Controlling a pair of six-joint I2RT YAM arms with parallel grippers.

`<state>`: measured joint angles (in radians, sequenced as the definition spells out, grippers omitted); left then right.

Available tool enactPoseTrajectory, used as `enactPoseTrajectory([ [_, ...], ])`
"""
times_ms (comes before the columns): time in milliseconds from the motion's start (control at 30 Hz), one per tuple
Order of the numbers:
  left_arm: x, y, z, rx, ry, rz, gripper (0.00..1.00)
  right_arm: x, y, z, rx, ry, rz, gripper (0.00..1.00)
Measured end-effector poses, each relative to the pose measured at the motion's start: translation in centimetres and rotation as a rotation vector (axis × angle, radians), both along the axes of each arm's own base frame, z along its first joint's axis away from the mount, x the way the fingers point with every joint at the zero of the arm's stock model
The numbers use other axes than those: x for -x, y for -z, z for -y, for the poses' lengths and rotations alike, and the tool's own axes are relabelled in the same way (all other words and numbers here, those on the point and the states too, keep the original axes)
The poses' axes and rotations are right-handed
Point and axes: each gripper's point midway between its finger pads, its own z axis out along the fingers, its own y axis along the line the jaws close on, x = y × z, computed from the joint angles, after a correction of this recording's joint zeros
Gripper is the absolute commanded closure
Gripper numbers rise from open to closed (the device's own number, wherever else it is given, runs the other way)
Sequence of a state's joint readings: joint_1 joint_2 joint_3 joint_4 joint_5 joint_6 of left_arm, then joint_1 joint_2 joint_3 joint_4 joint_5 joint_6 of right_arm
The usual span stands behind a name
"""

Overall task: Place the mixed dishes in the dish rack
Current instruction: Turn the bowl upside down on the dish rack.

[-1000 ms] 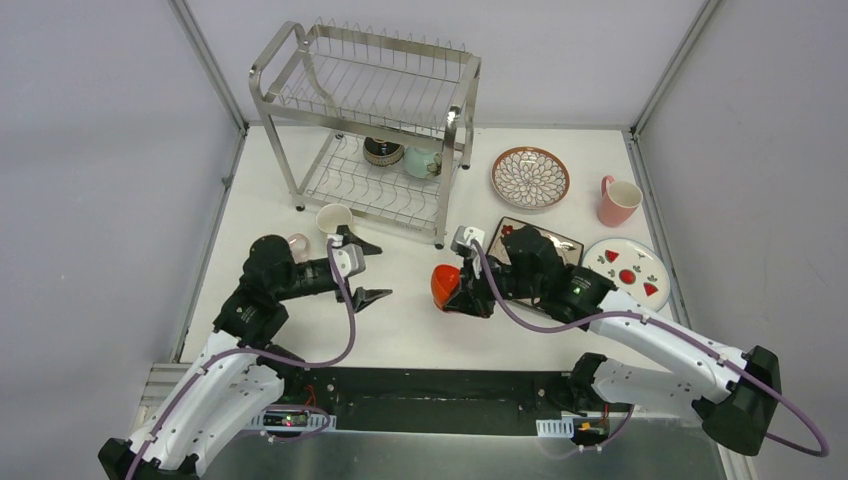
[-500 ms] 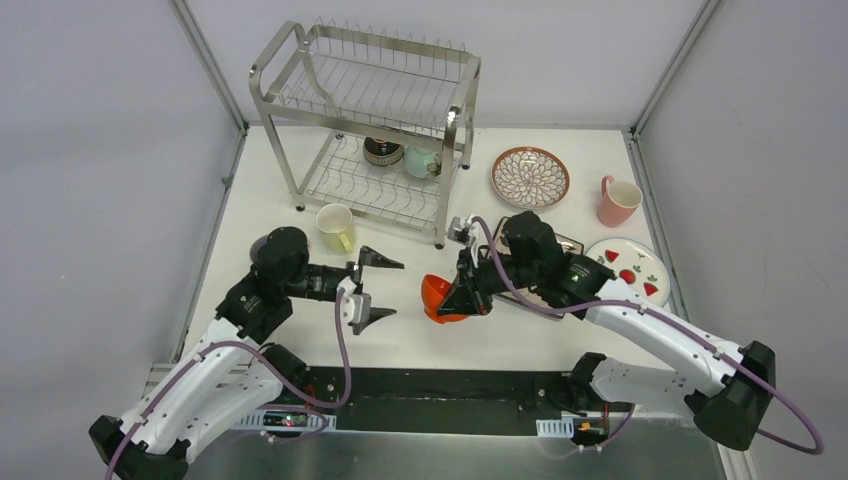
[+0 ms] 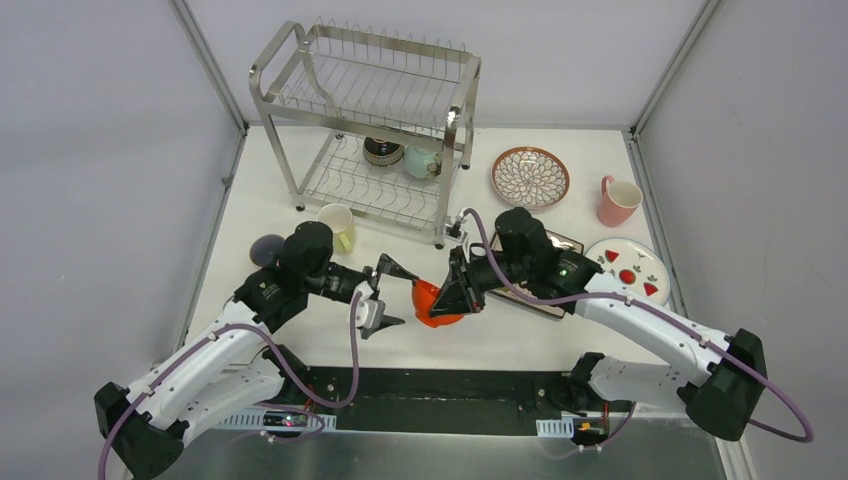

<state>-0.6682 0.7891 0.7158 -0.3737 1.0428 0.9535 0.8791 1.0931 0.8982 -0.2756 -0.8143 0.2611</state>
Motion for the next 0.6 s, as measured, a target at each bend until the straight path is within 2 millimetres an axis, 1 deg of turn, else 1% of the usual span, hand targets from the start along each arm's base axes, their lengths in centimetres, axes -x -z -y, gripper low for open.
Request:
enactPoseTrajectory([
  [100,-0.1,0.1,0.1,-0.004,-0.003,0.005,0.17,0.0,0.3,-0.3,0.005,-0.011,-0.019,1.0],
  [233,0.0,-0.3,0.1,0.007,-0.006,0.024,0.17,-0.2,0.6,-0.7,0.012,-0.011,-0.033,1.0],
  [600,0.3,-0.7,0.4,0.028,0.024,0.03,0.17,0.0,-0.1,-1.3,-0.021,-0.035,-0.035,1.0],
])
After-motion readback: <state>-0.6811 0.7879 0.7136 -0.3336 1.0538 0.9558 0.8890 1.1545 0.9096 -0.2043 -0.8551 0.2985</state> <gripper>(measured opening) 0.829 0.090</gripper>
